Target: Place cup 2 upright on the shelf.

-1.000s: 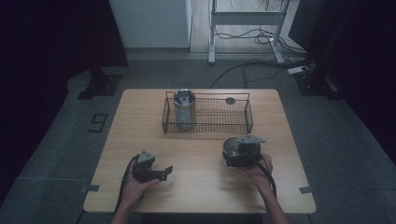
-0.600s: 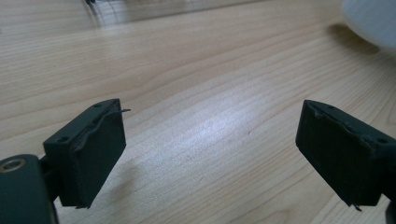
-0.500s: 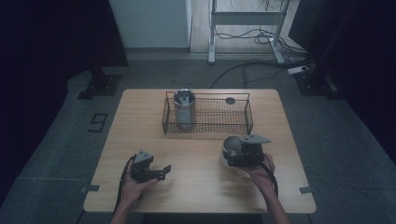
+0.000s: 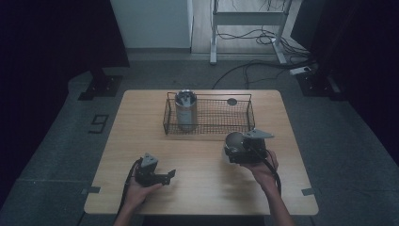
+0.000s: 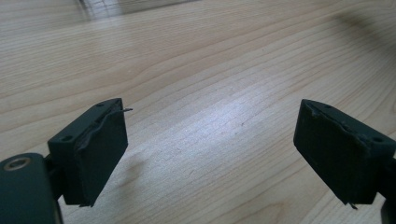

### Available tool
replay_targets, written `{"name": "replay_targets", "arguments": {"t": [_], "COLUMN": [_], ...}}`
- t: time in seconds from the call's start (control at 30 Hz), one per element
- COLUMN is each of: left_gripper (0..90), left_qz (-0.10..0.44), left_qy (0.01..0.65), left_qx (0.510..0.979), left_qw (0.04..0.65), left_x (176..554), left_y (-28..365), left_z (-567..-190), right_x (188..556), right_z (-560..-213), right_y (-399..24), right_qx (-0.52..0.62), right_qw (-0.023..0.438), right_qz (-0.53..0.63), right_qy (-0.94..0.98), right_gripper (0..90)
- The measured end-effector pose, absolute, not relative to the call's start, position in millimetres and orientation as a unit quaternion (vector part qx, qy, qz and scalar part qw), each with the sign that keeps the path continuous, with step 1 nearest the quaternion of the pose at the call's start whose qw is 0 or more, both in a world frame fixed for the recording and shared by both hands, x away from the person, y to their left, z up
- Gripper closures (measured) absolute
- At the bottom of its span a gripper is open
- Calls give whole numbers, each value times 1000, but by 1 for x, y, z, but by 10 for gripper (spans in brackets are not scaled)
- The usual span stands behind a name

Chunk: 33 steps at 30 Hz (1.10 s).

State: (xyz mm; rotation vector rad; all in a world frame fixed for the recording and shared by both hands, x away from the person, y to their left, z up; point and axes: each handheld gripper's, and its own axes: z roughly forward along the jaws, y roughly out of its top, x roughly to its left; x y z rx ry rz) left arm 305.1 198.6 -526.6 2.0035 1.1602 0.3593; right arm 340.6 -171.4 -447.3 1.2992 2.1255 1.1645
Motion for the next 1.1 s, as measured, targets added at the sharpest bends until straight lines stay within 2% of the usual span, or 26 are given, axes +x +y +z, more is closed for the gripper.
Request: {"name": "replay_targets", "arguments": {"t": [0.2, 0.47, 1.1], "left_gripper": [101, 101, 101], "left_qz": [138, 138, 135], "left_qy": [461, 458, 459], "left_qx": [785, 783, 781], "left_qw": [389, 398, 400], "left_x": [305, 302, 300], "left_y": [200, 201, 203], "left_z": [-529, -524, -521], "right_x": [342, 347, 368], "right_z": [-438, -422, -406], "right_y": [-175, -179, -176], "right_qx": [465, 471, 472], "right_qw": [189, 205, 205], "right_qz": [427, 428, 432], "right_qy": [752, 744, 741], "right_gripper": [64, 64, 64]}}
